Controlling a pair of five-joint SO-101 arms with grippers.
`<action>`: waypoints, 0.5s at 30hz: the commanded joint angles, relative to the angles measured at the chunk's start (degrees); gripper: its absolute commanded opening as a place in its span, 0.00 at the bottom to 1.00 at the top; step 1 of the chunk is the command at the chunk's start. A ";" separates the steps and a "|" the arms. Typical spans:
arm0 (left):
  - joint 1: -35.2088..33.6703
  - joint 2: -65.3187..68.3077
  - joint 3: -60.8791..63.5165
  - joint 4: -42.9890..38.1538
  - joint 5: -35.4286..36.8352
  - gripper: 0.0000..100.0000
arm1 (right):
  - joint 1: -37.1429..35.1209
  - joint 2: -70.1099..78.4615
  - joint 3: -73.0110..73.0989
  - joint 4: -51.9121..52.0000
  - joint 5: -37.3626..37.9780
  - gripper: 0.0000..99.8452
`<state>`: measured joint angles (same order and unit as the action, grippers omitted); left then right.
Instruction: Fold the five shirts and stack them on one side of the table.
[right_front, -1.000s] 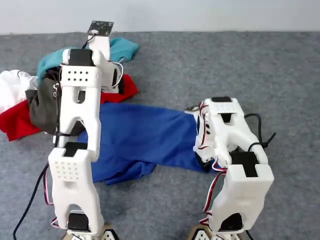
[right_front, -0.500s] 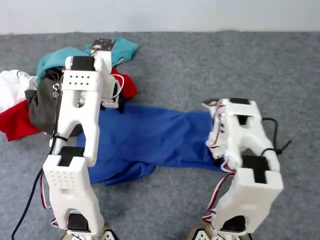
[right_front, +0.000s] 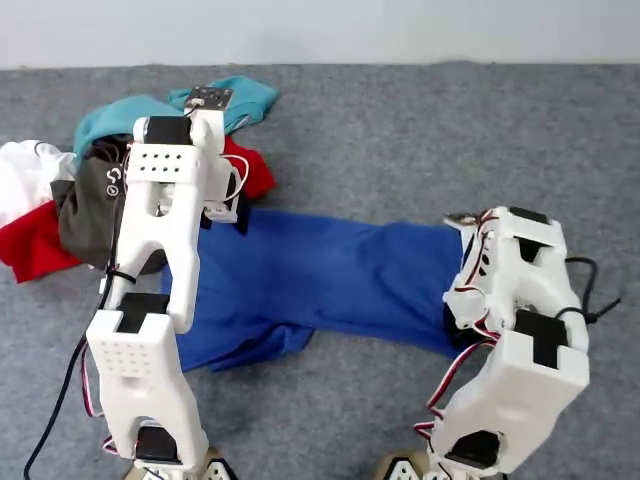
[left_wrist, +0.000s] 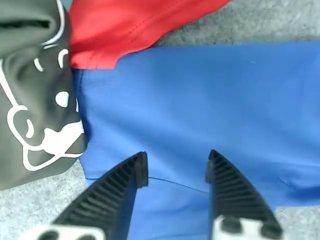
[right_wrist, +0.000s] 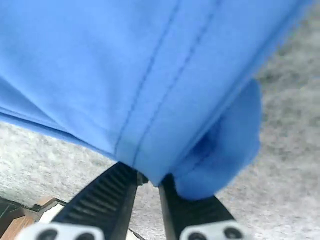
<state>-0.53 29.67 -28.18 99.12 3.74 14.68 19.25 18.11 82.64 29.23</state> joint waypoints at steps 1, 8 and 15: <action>0.35 -3.52 0.66 1.41 0.09 0.20 | 2.51 -1.45 -3.08 0.48 0.35 0.01; 0.35 -3.52 4.18 1.32 0.09 0.20 | 5.58 -5.32 -13.01 5.05 -2.02 0.01; 0.35 -3.52 4.18 1.32 0.09 0.20 | 7.16 -5.58 -15.74 6.90 -1.93 0.01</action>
<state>-0.53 29.67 -23.78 99.03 3.65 20.84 16.97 4.75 88.53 27.91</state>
